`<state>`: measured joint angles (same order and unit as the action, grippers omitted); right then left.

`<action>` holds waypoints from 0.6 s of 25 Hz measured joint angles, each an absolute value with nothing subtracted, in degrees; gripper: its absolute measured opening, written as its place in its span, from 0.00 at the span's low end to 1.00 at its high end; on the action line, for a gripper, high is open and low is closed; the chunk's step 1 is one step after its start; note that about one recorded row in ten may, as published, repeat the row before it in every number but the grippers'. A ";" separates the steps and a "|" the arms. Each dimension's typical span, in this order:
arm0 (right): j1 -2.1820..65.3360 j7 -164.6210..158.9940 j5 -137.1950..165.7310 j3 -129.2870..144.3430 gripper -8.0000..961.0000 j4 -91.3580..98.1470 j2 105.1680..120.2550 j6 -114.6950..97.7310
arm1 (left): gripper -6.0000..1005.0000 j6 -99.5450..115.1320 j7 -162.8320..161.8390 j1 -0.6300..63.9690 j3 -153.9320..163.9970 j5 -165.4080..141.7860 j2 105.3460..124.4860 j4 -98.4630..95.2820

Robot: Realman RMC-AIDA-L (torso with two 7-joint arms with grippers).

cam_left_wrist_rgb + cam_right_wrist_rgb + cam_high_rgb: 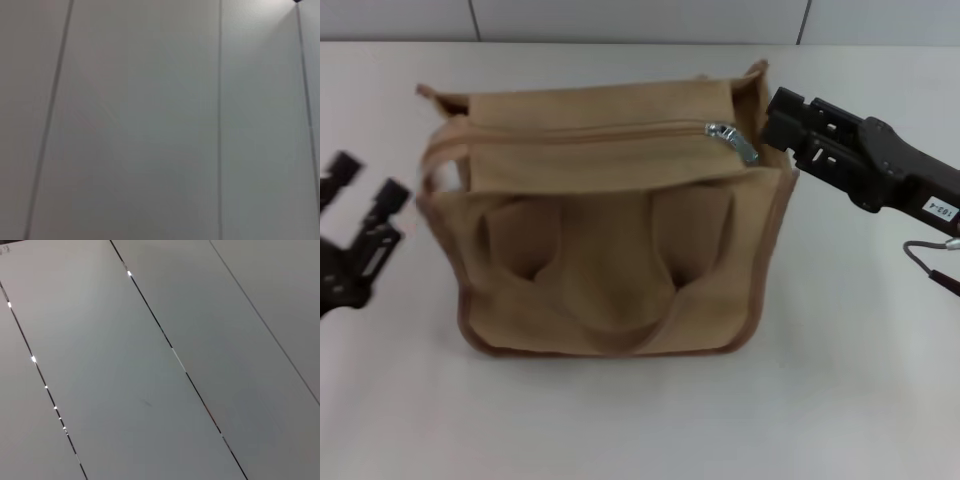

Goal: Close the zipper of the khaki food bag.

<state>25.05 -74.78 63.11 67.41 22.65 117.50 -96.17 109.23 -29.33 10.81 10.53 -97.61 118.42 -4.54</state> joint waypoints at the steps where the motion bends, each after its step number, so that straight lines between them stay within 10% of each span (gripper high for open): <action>1: 25.07 -74.06 63.11 67.42 0.58 22.66 117.65 -96.17 | 0.36 109.68 -29.35 10.10 9.64 -97.61 118.38 -4.72; 4: 25.11 -73.21 63.11 67.42 0.59 22.76 118.12 -96.30 | 0.59 110.57 -29.59 7.68 6.34 -97.58 118.25 -5.26; 15: 24.31 -57.39 72.28 67.97 0.61 22.82 119.26 -104.01 | 0.81 112.48 -33.85 3.53 14.04 -105.16 117.77 -15.46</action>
<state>24.31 -57.39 72.28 67.97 22.82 119.26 -104.01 112.48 -33.85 3.53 14.04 -105.16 117.77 -15.46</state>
